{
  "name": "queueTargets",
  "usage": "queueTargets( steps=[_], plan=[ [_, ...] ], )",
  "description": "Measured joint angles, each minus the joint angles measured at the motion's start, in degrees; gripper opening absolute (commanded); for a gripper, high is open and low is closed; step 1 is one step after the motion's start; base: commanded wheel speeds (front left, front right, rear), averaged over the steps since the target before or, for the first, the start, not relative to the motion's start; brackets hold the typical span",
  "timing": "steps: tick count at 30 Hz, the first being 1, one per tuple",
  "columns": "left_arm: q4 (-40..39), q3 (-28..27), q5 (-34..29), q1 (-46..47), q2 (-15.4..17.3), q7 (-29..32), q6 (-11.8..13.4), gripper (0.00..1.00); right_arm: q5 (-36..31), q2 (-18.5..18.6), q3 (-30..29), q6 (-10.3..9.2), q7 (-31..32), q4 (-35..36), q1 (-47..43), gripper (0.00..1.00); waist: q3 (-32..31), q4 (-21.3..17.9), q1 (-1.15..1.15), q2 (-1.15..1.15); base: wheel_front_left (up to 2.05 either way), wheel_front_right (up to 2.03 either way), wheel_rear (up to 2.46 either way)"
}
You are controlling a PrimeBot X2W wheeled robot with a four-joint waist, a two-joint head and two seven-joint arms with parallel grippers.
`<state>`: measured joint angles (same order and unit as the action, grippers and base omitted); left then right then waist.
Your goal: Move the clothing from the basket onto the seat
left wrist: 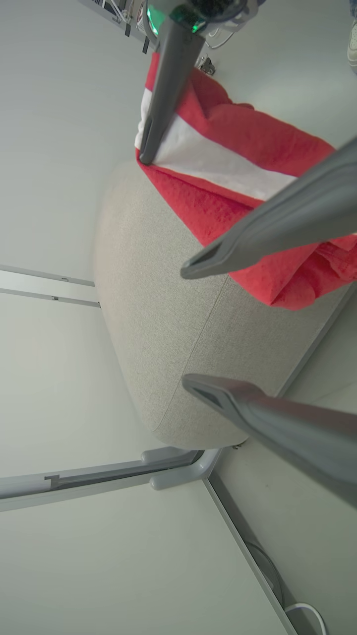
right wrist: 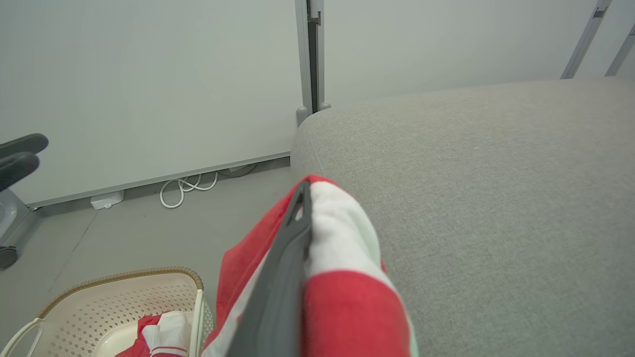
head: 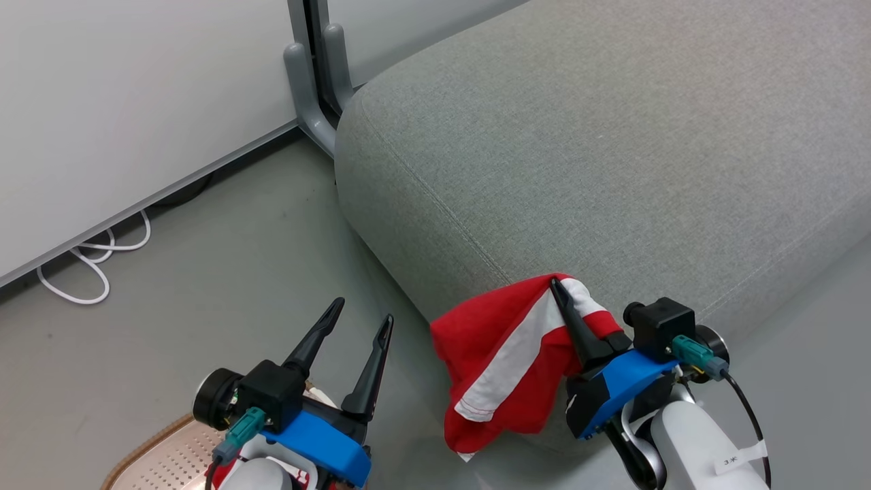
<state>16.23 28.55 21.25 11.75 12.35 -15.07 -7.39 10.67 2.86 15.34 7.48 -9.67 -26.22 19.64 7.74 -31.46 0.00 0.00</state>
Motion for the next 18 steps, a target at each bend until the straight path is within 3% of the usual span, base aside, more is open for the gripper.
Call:
queueTargets(
  steps=[6,12,18],
  plan=[
    [-0.4,-0.5,-0.1,0.0,0.4,0.0,0.0,1.00,2.1,0.0,-0.7,0.01,1.1,-0.6,1.9,0.00,1.3,-0.1,0.00,0.00,0.00,0.00,0.00],
    [-1.5,0.0,-1.1,1.2,1.5,0.0,0.0,1.00,1.2,0.1,-7.4,0.01,4.1,-1.9,11.9,0.00,4.4,0.8,0.00,0.00,0.00,0.00,0.00],
    [-2.4,2.2,-1.3,3.7,3.3,0.0,0.0,1.00,0.8,5.1,-14.4,0.00,6.2,-3.8,23.5,0.00,8.7,3.2,0.00,0.00,0.00,0.00,0.00]
  ],
)
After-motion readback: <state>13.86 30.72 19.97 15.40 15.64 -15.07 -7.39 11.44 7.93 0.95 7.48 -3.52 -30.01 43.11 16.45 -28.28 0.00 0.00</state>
